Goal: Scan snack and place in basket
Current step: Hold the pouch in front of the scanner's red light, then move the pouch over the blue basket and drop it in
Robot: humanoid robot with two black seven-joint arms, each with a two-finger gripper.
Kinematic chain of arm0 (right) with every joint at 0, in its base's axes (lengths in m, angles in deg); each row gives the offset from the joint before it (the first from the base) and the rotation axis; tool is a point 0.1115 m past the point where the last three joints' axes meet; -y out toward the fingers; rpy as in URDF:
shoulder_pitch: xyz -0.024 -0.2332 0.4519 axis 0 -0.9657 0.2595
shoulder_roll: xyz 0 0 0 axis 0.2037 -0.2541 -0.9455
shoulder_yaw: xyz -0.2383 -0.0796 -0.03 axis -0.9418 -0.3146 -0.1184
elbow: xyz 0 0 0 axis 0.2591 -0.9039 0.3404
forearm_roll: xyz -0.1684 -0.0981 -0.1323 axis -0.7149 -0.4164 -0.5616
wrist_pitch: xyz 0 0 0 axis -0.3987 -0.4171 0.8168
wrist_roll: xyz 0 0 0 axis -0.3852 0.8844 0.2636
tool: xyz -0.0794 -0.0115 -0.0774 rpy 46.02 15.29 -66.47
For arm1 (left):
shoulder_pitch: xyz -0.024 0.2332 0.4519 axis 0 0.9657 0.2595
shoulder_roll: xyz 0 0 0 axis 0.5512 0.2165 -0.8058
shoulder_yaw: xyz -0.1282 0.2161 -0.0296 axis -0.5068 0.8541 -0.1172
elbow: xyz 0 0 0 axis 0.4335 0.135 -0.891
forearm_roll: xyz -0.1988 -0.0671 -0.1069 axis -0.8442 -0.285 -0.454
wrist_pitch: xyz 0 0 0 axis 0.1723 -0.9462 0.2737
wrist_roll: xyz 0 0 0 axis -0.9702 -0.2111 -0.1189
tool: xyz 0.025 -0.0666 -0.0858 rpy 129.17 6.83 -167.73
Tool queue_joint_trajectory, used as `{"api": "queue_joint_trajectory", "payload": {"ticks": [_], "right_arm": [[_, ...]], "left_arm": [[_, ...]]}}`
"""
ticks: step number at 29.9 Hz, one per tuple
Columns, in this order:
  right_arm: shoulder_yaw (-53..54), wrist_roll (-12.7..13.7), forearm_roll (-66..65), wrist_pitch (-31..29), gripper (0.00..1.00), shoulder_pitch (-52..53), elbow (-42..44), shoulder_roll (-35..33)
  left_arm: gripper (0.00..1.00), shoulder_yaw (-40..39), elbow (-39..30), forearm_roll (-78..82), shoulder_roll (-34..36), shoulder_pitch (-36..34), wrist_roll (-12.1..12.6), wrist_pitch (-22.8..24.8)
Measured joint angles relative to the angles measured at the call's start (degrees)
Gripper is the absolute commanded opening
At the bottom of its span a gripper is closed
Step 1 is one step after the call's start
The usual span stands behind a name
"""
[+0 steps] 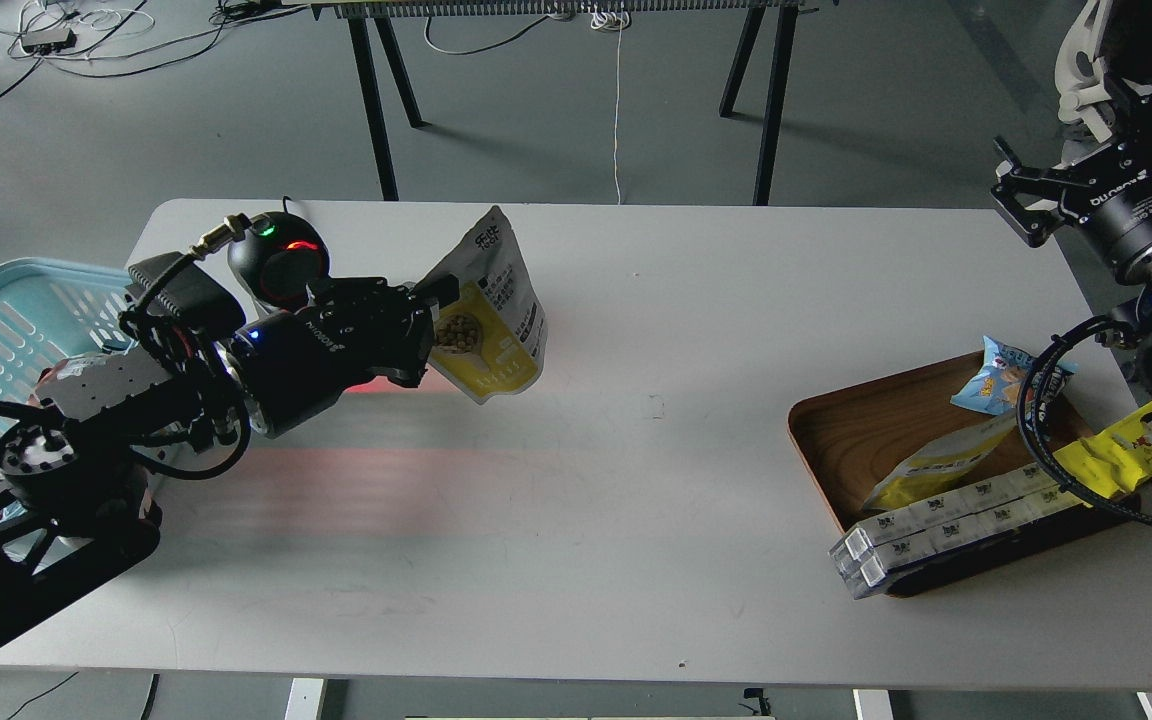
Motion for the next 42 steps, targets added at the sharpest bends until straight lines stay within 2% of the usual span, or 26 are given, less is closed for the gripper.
{"api": "queue_joint_trajectory", "payload": {"ticks": [6,14,25,31,35,42], "right_arm": [[-0.03,-0.01,0.00,0.00,0.98,0.00,0.00,0.12],[-0.03,-0.01,-0.08,0.00,0.98,-0.04,0.05,1.10],[-0.01,-0.01,-0.09,0.00,0.98,0.10,0.09,1.24],[0.06,-0.01,-0.09,0.00,0.98,0.16,0.10,1.23],[0.06,-0.01,-0.09,0.00,0.98,0.16,0.10,1.23],[0.08,0.00,-0.09,0.00,0.98,0.18,0.10,1.23]], "left_arm": [[0.00,0.38,0.55,1.77,3.00,-0.29,0.00,1.88],[0.00,0.12,0.21,3.17,6.93,-2.72,-0.72,9.37],[0.00,0.28,-0.51,3.18,8.14,-8.92,-0.98,21.55],[0.00,0.32,-0.54,3.18,8.14,-11.10,-0.98,26.05],[0.00,0.14,-0.60,3.18,8.92,-11.92,-1.54,27.19],[0.00,-2.44,-2.39,3.18,15.84,-12.31,-5.56,25.87]]}}
